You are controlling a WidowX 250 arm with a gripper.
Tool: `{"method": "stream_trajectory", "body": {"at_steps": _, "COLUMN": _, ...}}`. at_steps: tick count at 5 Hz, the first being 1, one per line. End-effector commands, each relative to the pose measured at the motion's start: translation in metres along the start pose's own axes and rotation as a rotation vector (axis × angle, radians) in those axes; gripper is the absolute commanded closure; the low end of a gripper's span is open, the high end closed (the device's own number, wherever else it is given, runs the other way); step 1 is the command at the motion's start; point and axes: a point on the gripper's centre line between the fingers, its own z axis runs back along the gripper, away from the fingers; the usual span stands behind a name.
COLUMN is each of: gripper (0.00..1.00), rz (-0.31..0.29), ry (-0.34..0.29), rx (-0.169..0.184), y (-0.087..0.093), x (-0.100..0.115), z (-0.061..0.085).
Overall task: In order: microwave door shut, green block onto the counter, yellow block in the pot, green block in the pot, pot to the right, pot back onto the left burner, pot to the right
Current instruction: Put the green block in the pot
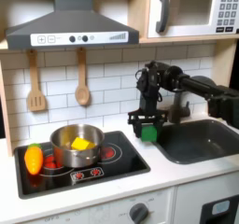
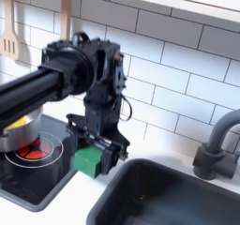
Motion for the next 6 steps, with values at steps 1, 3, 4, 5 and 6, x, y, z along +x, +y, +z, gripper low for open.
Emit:
{"method": "stream_trajectory", "body": {"at_steps": 1, "gripper": 1.0, "rz": 0.02, "ry": -0.032, "rx": 0.015, "y": 0.009, "x": -0.003, "z": 0.028}}
{"method": "stream_trajectory", "body": {"at_steps": 3, "gripper": 1.0, "rz": 0.086, "ry": -0.079, "rx": 0.054, "y": 0.049, "x": -0.009, "z": 0.057}}
{"method": "stream_trajectory", "body": {"at_steps": 4, "gripper": 1.0, "rz": 0.115, "ry": -0.09, "rx": 0.066, "y": 0.07, "x": -0.012, "z": 0.062}}
{"method": "stream_trajectory", "body": {"at_steps": 5, "gripper": 1.0, "rz": 0.138, "ry": -0.103, "rx": 0.079, "y": 0.087, "x": -0.014, "z": 0.068}}
{"method": "stream_trajectory", "body": {"at_steps": 6, "gripper": 1.0, "rz": 0.16, "ry": -0.127, "rx": 0.103, "y": 0.109, "x": -0.016, "z": 0.077}}
